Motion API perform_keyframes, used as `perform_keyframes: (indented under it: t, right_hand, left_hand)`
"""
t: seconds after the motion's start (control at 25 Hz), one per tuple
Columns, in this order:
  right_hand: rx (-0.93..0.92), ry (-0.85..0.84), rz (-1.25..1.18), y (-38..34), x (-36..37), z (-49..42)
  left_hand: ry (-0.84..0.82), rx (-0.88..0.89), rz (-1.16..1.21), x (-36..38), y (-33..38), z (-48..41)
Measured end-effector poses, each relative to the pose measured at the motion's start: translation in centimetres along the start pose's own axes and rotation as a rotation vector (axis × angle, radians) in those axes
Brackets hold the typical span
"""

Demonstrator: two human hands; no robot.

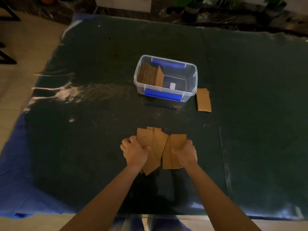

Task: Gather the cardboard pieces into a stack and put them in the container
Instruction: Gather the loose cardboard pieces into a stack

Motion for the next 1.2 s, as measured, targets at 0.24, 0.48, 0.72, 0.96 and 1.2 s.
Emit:
perform_keyframes:
  t: [0.24, 0.48, 0.72, 0.96, 1.2]
  right_hand:
    - [-0.046, 0.088, -0.163, -0.8, 0.2, 0.9]
    - [-0.251, -0.033, -0.375, -3.1, -1.8, 1.6]
    - [-0.132, -0.16, 0.061, -3.2, 2.5, 0.5]
    - [-0.155, -0.14, 0.151, -2.9, 4.2, 0.6]
    - [-0.149, -0.212, -0.002, -3.0, 4.6, 0.1]
  left_hand:
    - [-0.052, 0.027, 0.15, 0.6, 1.4, -0.1]
    - [-0.126, 0.053, 0.257, 0.7, 1.1, -0.6]
    - [-0.056, 0.056, 0.351, 0.6, 1.1, -0.1]
    - [-0.125, -0.051, 0.433, 0.9, 1.2, -0.2]
    - [-0.23, -0.01, 0.408, 1.7, 2.5, -0.6]
Point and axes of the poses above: each hand's wrist, its own z-axis away from the middle knuckle, its own x-axis out of the palm, y = z × x, the point moved 2 cm from there along -z, towards the middle knuckle, and after that the axes turned 11 degrees about -y, right-handed, at the moved point
